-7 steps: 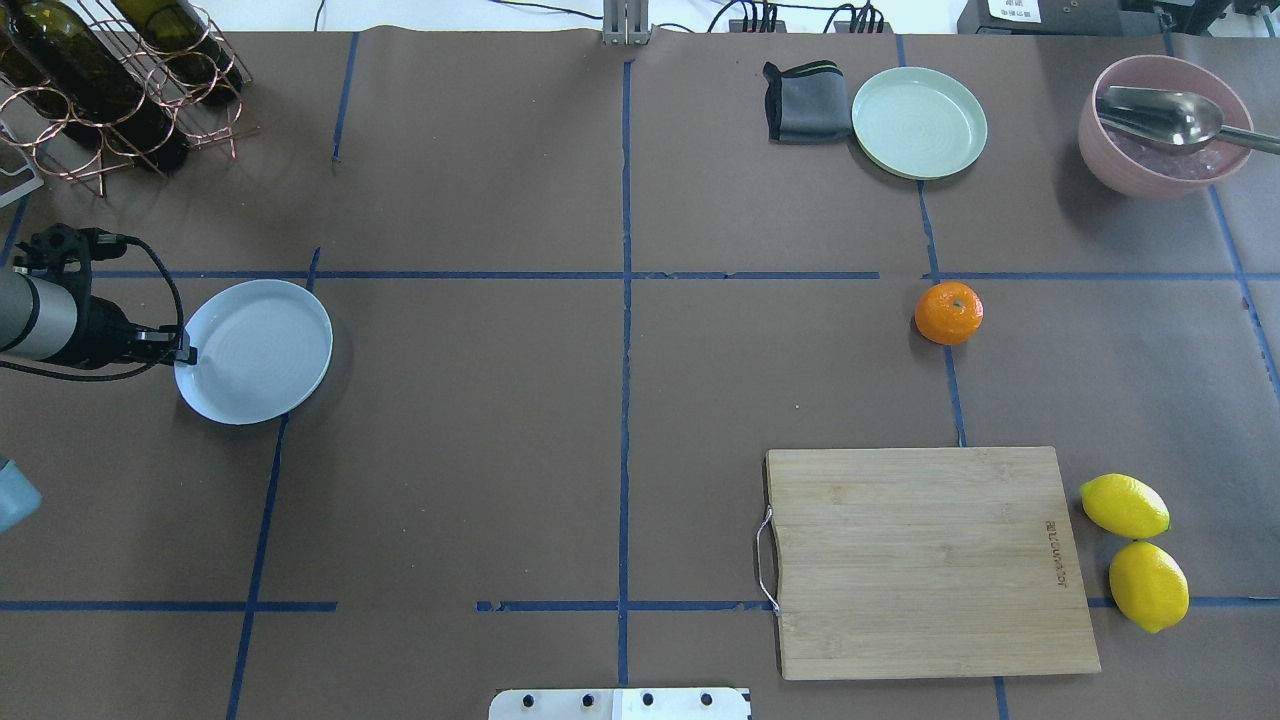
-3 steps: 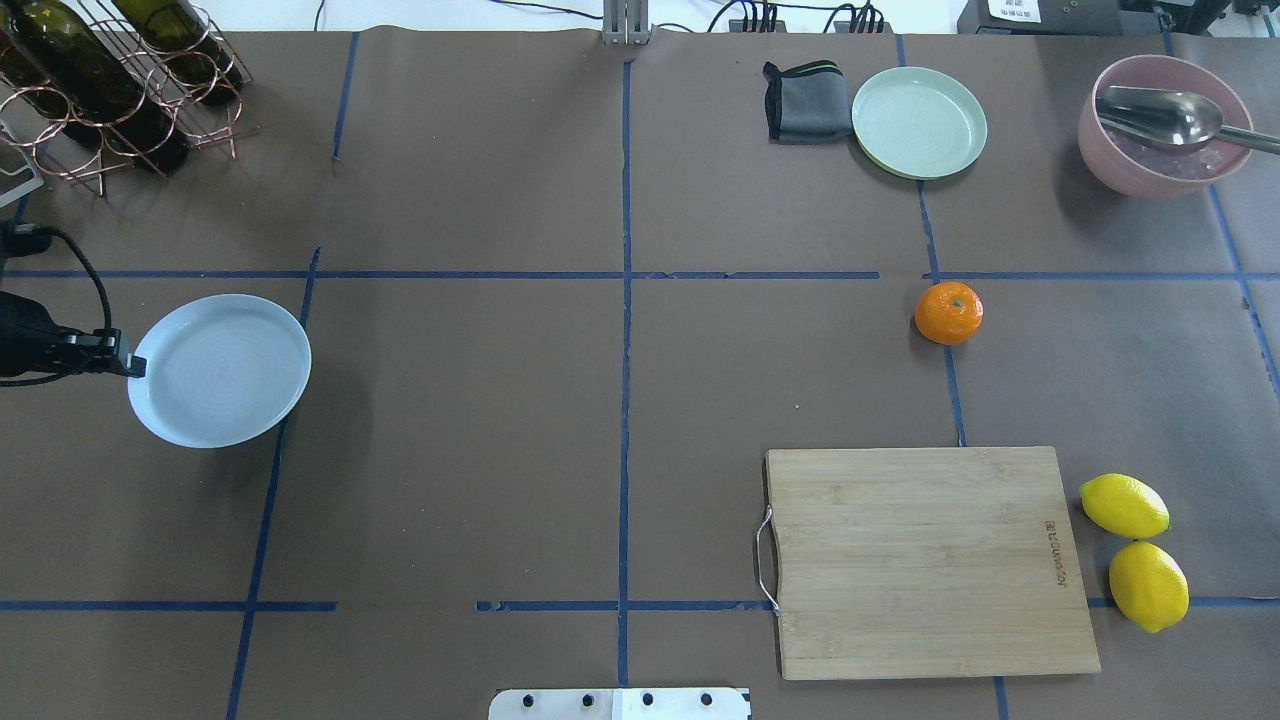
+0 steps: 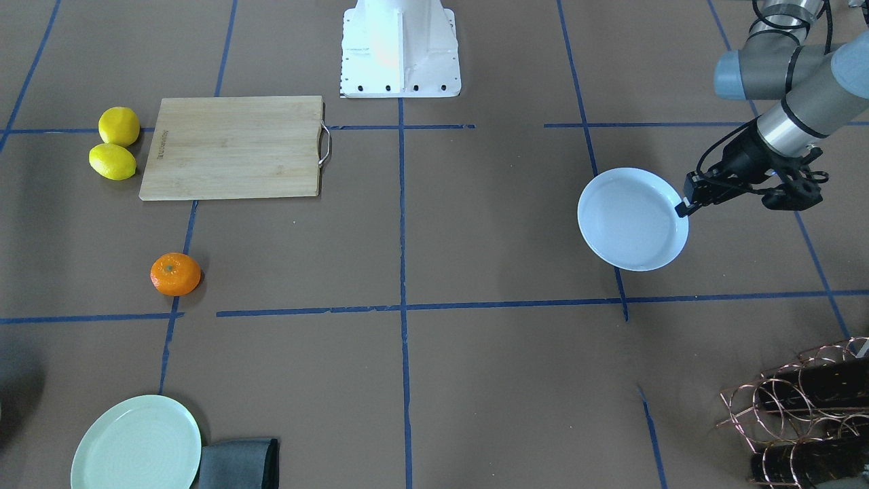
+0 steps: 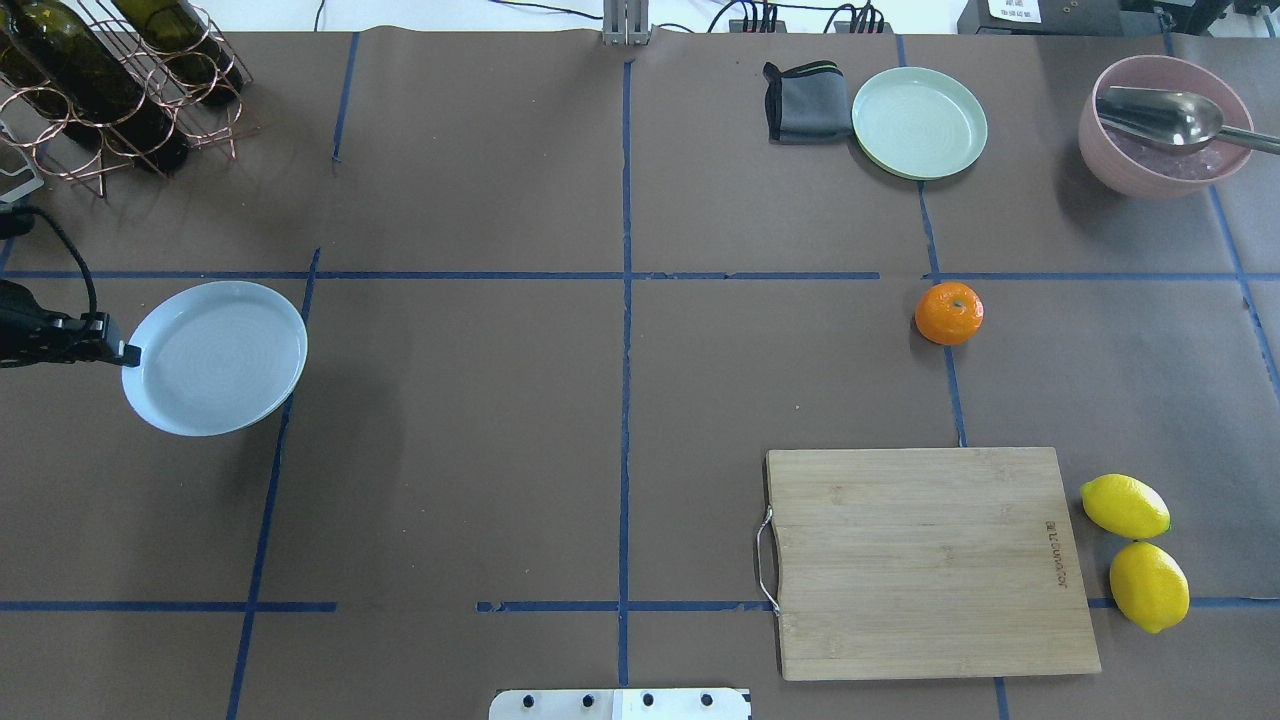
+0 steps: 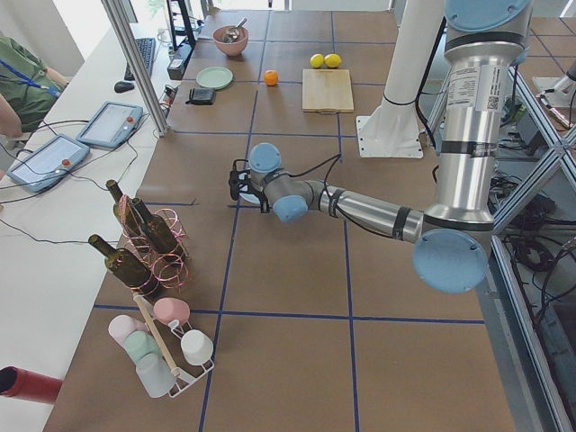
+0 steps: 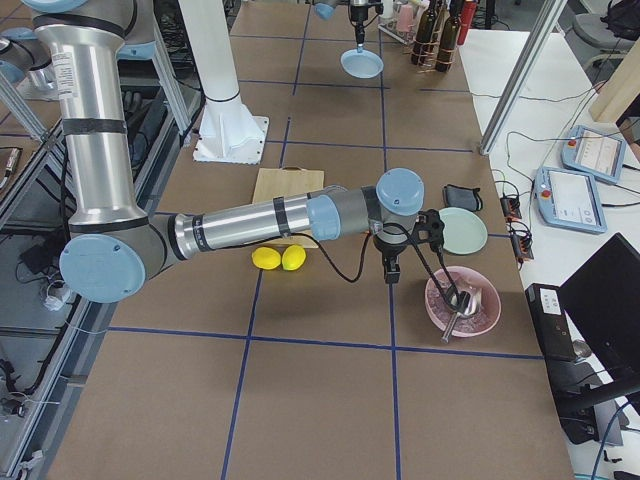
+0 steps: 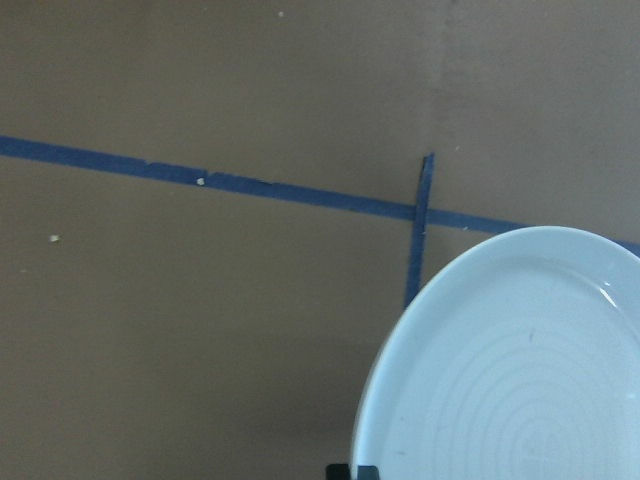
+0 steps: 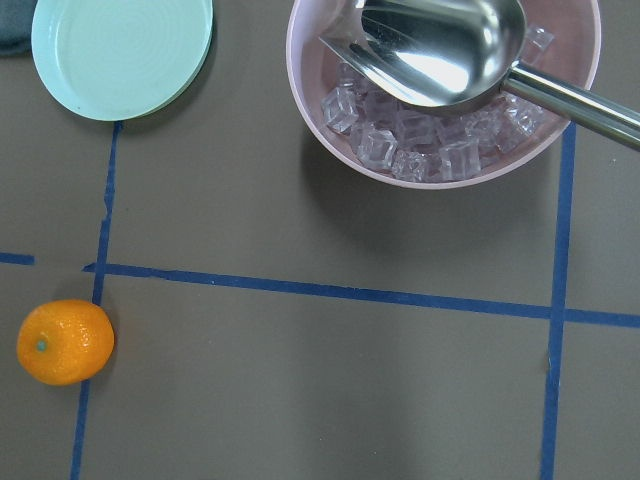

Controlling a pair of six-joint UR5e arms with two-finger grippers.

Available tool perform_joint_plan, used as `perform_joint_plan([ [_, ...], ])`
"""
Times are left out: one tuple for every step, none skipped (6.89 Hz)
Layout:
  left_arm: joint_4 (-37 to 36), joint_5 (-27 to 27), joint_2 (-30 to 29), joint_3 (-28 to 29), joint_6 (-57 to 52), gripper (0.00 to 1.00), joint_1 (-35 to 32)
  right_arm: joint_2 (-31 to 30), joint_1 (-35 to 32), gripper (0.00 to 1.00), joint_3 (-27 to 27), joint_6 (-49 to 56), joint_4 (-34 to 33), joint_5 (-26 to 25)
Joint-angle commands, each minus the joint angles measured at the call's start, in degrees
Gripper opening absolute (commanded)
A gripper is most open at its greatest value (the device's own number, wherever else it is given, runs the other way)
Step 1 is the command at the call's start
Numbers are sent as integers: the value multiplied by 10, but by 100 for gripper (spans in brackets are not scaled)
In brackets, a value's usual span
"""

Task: Pick orange to plate
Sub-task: 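Reach the left gripper to the pale blue plate and grip its rim, then slide the pale blue plate to center with left gripper while right arm approaches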

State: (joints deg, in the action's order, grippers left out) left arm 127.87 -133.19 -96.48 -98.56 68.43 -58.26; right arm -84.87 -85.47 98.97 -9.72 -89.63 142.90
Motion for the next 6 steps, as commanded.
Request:
perform_joint_plan([
  [-17,6,-101,6,169,0,34,7,23,100,18,-52,1,3],
  [-17,28,-145,13,235,0,85,20,48,100,34,-117,1,2],
  [-18,96,-197,41,292,0,155,30,63,100,47,-149,2,2],
  [-18,150,-234,76,319,0,200,37,83,100,66,-180,2,-2],
  [-18,189,-255,100,340,0,222,57,99,100,73,-227,2,-7],
  [-18,214,-256,109,341,0,238,65,116,100,84,-254,2,-25],
])
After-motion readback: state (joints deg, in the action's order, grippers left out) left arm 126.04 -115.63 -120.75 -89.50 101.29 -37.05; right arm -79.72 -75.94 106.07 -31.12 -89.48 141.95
